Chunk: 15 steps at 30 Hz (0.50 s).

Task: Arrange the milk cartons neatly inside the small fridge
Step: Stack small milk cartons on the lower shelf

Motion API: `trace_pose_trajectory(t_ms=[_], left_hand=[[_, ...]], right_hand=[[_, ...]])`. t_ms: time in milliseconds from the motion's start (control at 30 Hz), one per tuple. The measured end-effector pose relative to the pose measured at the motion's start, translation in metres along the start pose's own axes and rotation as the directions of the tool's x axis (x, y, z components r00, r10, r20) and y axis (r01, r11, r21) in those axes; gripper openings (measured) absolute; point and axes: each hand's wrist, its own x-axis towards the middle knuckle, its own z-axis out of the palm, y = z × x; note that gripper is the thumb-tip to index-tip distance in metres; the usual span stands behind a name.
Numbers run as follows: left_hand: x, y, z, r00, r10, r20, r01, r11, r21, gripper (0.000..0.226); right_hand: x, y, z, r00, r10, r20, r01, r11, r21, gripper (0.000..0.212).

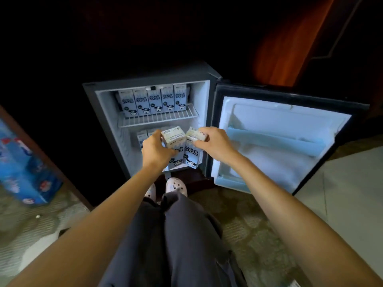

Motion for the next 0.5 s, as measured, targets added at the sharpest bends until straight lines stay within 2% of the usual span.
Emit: trace_pose_trajectory(t_ms=[167, 267, 500], left_hand=[[0.046, -0.023, -0.027, 0.995, -0.053, -0.079, 0.048, 0.997, -0.062, 0.040], [0.075, -0.032, -0.037, 0.987, -0.057, -0.152, 0.050, 0.997, -0.050, 0.045], [0.144, -0.050, -0.044, 0.970, -0.039, -0.238, 0.014, 0.994, -0.106, 0.030]], right_hand=[[0.052, -0.020, 0.028, 0.996, -0.065, 0.068, 0.068, 0.997, -0.031, 0.014], [0.084, -0.026, 0.043, 0.993, -0.100, 0.055, 0.104, 0.991, -0.083, 0.011], [0.147, -0.029, 0.071, 0.975, -0.219, -0.033, 0.206, 0.951, -0.232, 0.026]])
